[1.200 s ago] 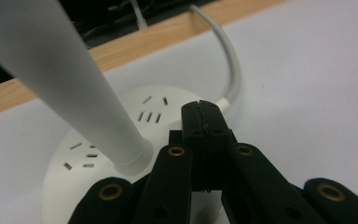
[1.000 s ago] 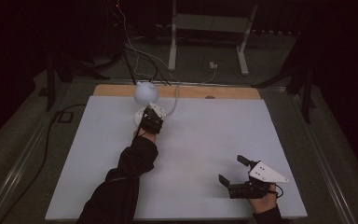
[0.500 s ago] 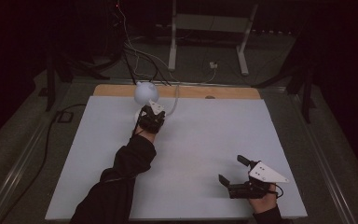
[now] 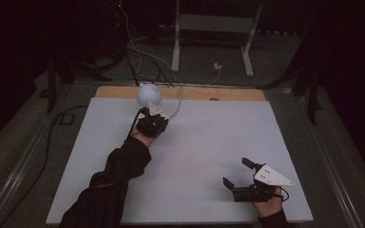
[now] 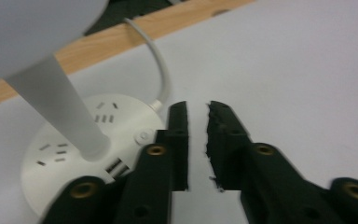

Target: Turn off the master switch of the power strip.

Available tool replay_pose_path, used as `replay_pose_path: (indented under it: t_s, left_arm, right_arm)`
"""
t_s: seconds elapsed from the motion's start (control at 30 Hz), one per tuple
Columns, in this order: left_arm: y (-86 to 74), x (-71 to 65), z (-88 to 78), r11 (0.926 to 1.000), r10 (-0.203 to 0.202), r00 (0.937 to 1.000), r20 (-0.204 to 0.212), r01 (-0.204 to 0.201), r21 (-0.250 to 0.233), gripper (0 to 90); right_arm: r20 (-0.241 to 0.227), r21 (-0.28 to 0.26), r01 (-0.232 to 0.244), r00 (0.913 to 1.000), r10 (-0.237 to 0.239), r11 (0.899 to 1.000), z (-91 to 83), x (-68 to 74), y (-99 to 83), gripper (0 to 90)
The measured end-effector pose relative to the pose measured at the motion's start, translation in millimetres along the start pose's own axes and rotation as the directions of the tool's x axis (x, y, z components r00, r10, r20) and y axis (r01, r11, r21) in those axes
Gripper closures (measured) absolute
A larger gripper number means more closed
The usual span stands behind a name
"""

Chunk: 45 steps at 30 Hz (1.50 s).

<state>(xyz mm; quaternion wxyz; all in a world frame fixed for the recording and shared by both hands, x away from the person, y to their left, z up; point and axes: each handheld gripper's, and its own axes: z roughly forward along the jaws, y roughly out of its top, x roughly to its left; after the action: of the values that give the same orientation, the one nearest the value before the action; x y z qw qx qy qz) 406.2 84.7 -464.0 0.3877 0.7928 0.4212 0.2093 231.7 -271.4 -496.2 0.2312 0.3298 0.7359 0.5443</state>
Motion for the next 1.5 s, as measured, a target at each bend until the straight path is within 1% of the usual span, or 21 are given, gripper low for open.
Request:
replay_pose_path:
  t_s: [0.1, 0.13, 0.2, 0.33, 0.37, 0.43, 0.47, 0.53, 0.57, 0.6, 0.67, 0.9, 0.97, 1.07, 1.13, 1.2, 1.23, 1.3, 1.33, 1.43, 1.5]
  left_arm:
    - [-0.9, -0.6, -5.0, 0.9997, 0.02, 0.9996, 0.019, -0.02, 0.014, 73.5]
    - [-1.0, -1.2, -6.4, 0.9995, 0.026, 0.9993, 0.028, -0.026, 0.017, 66.9]
    - [-1.2, -2.0, -8.6, 0.9985, 0.042, 0.9978, 0.052, -0.044, 0.034, 60.5]
    - [-2.9, -2.4, -12.3, 0.9975, 0.037, 0.9905, 0.133, -0.044, 0.055, 46.8]
    - [-3.5, -3.0, -13.3, 0.9973, 0.036, 0.9898, 0.138, -0.044, 0.058, 41.5]
    - [-4.6, -3.5, -15.0, 0.9962, 0.038, 0.9815, 0.188, -0.052, 0.071, 33.1]
    - [-5.4, -4.2, -15.6, 0.9954, 0.039, 0.9787, 0.201, -0.056, 0.078, 24.8]
    - [-7.4, -5.9, -17.7, 0.9929, 0.055, 0.9662, 0.252, -0.08, 0.088, 14.8]
    - [-8.5, -6.6, -19.1, 0.9925, 0.056, 0.9641, 0.26, -0.082, 0.091, 10.6]
    - [-9.7, -7.2, -20.9, 0.9915, 0.066, 0.9574, 0.281, -0.095, 0.089, 7.7]
    - [-11.6, -8.2, -23.4, 0.9887, 0.07, 0.9524, 0.296, -0.106, 0.106, 0.4]
    - [-16.4, -3.0, -39.9, 0.9913, 0.085, 0.9385, 0.335, -0.114, 0.067, 0.3]
    - [-18.1, -0.3, -45.3, 0.9919, 0.09, 0.9307, 0.355, -0.115, 0.052, 0.3]
    - [-20.5, 1.4, -52.3, 0.9903, 0.105, 0.9288, 0.355, -0.131, 0.048, 0.3]
    - [-22.3, 3.1, -56.7, 0.9918, 0.097, 0.9248, 0.368, -0.121, 0.042, 0.3]
    - [-25.0, 3.1, -61.3, 0.9897, 0.115, 0.9275, 0.356, -0.137, 0.04, 0.3]
    - [-26.5, 3.7, -63.7, 0.9896, 0.117, 0.9245, 0.363, -0.139, 0.037, 0.3]
    - [-30.0, 5.3, -68.2, 0.9888, 0.127, 0.9298, 0.346, -0.146, 0.031, 0.3]
    - [-32.1, 6.6, -70.6, 0.989, 0.131, 0.9296, 0.344, -0.147, 0.019, 0.3]
    - [-39.6, 10.3, -77.1, 0.9889, 0.139, 0.9351, 0.326, -0.149, 0.006, 0.3]
    - [-45.7, 13.8, -80.3, 0.9889, 0.137, 0.9345, 0.328, -0.148, 0.008, 0.3]
  right_arm:
    - [0.0, 0.002, -0.001, 1.0, 0.001, 1.0, 0.2, 0.4, 0.0, 0.0]
    - [0.0, 0.003, -0.002, 1.0, 0.002, 1.0, 0.4, 0.4, -0.1, 0.0]
    - [0.002, 0.005, -0.004, 1.0, 0.004, 1.0, 0.5, 0.2, -0.2, 0.0]
    - [0.004, 0.006, -0.002, 1.0, 0.002, 1.0, 0.7, -0.1, -0.5, 0.0]
    - [0.004, 0.006, -0.002, 1.0, 0.002, 1.0, 0.8, 0.0, -0.5, 0.0]
    - [0.005, 0.007, -0.002, 1.0, 0.001, 1.0, 1.0, 0.0, -0.6, 0.0]
    - [0.005, 0.008, -0.002, 1.0, 0.002, 1.0, 1.1, 0.0, -0.6, 0.0]
    - [0.005, 0.008, -0.004, 1.0, 0.004, 1.0, 1.1, -0.2, -0.8, 0.0]
    - [0.005, 0.008, -0.004, 1.0, 0.004, 1.0, 1.0, -0.3, -0.7, 0.0]
    - [0.005, 0.007, -0.004, 1.0, 0.003, 1.0, 0.8, -0.4, -0.7, 0.0]
    - [0.006, 0.006, -0.002, 1.0, 0.002, 1.0, 0.6, -0.4, -0.6, 0.0]
    - [0.007, 0.006, -0.003, 1.0, 0.003, 1.0, 0.2, -0.1, -0.3, 0.0]
    - [0.007, 0.007, -0.001, 1.0, 0.001, 1.0, 0.4, 0.0, -0.4, 0.0]
    - [0.006, 0.01, 0.001, 1.0, -0.001, 1.0, 1.1, 0.4, -0.7, 0.0]
    - [0.006, 0.012, 0.002, 1.0, -0.002, 1.0, 1.5, 0.9, -0.6, 0.0]
    - [0.007, 0.012, 0.003, 1.0, -0.003, 1.0, 1.5, 1.2, -0.6, 0.0]
    - [0.008, 0.013, 0.003, 1.0, -0.004, 1.0, 1.4, 1.2, -0.6, 0.0]
    - [0.008, 0.012, 0.002, 1.0, -0.002, 1.0, 1.3, 1.0, -0.8, 0.0]
    - [0.008, 0.013, 0.001, 1.0, -0.001, 1.0, 1.4, 0.9, -0.8, 0.0]
    - [0.008, 0.014, 0.003, 1.0, -0.003, 1.0, 1.7, 1.2, -0.9, 0.0]
    - [0.007, 0.014, 0.003, 1.0, -0.003, 1.0, 1.9, 1.2, -0.9, 0.0]
